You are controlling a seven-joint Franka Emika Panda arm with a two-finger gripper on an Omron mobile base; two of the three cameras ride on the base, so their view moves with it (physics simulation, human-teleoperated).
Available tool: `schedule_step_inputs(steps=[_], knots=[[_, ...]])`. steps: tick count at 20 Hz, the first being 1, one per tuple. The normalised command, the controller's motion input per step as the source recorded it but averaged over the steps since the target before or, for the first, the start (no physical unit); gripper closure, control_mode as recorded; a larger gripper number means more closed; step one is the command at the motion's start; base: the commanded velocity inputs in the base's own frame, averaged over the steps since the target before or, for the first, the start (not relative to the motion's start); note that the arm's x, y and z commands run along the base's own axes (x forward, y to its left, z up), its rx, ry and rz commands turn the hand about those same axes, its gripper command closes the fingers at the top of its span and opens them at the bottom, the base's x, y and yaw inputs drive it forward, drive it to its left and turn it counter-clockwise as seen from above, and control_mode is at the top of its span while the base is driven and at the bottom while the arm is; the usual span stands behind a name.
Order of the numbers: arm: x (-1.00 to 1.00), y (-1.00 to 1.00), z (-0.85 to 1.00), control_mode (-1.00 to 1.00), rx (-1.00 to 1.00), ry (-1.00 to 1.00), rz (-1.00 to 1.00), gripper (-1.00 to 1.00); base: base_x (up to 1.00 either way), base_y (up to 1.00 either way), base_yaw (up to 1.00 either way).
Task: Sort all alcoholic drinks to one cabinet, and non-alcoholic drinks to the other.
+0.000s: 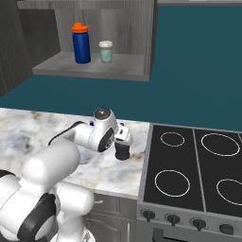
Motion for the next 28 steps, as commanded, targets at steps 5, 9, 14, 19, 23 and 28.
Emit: schedule_step_inputs(steps=[5,9,14,19,23,28], knots=[[0.14,-0.09,-0.09,-1.00,0.00,0.00,0.00,-1.00,0.00,0.00,0.00],[0.10,-0.09,-0.09,-1.00,0.00,0.00,0.00,-1.00,0.00,0.00,0.00],[0.13,0.00,-0.10,-1.00,-0.03,0.00,0.00,-1.00,0.00,0.00,0.00],[0.17,0.00,-0.07,-1.00,-0.05,0.00,0.00,-1.00,0.00,0.00,0.00],[0.19,0.00,-0.04,-1.00,-0.04,0.00,0.00,-1.00,0.00,0.00,0.00],[0.21,-0.06,-0.06,-1.00,-0.01,0.00,0.00,-1.00,0.00,0.00,0.00]])
